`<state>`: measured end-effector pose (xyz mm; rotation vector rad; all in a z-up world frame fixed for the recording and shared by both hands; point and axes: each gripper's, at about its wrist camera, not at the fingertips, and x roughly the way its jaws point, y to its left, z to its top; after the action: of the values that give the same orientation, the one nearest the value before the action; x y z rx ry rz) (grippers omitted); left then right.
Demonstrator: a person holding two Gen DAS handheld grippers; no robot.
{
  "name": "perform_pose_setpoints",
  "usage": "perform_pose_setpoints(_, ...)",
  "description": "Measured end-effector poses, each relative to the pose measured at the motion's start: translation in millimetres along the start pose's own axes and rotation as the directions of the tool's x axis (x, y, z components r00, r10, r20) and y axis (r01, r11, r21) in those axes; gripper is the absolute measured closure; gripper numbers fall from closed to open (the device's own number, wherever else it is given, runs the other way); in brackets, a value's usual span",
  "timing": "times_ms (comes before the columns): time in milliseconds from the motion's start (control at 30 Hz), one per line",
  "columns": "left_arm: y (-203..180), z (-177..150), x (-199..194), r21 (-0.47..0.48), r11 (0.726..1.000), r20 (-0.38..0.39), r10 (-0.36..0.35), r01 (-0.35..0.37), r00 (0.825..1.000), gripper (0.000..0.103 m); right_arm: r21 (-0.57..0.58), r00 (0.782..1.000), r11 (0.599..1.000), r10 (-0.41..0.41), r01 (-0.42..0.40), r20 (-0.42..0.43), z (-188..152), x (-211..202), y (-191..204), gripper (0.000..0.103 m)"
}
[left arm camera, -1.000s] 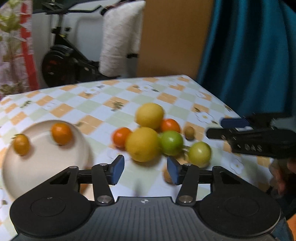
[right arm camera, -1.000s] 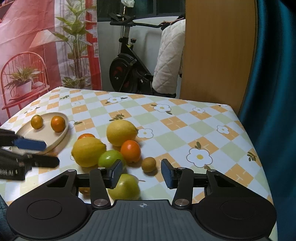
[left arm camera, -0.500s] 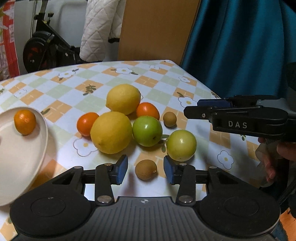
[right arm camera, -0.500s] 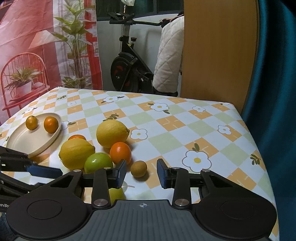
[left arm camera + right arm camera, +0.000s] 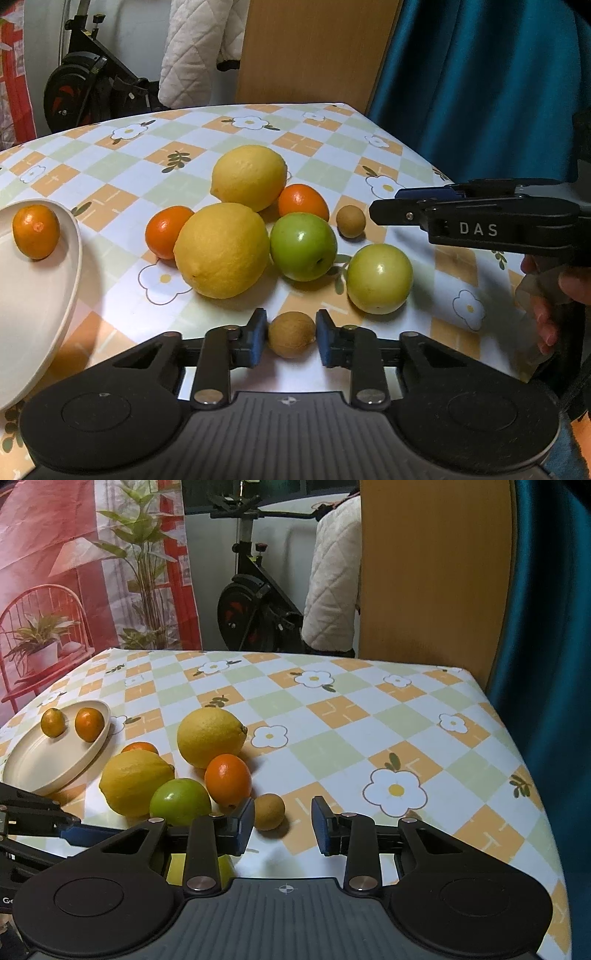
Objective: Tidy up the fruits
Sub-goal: 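Grasp a small brown fruit with the left tool while the right tool grasps another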
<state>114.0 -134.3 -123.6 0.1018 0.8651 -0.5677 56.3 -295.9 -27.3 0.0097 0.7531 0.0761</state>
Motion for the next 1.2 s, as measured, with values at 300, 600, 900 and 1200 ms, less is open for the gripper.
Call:
perform_pose_setpoints(300, 8.6, -0.8, -2.2, -0.030, 1.000, 0.009, 0.006, -0.006, 1.000, 0.073, 0.034, 0.999, 0.999, 0.030, -0.028, -0.034, 3.7, 25.7, -3.3, 0.072)
perform_pose_setpoints(600, 11.2, -1.7, -4.2, -0.044, 0.999, 0.013, 0.008, -0.007, 1.000, 0.073, 0.055, 0.997, 0.997, 0.062, -0.059, -0.048, 9.6, 37.8, -1.3, 0.073)
perform_pose_setpoints(900, 11.6, -2.3, -4.8, -0.045, 0.999, 0.013, 0.011, -0.011, 1.000, 0.073, 0.063, 0.996, 0.996, 0.059, -0.055, -0.061, 8.6, 42.9, -2.7, 0.075)
perform_pose_setpoints(1200, 11.9, -2.3, -5.7, -0.050, 0.999, 0.015, 0.016, -0.016, 1.000, 0.073, 0.059, 0.996, 0.996, 0.064, -0.060, -0.055, 7.0, 38.9, -1.9, 0.079)
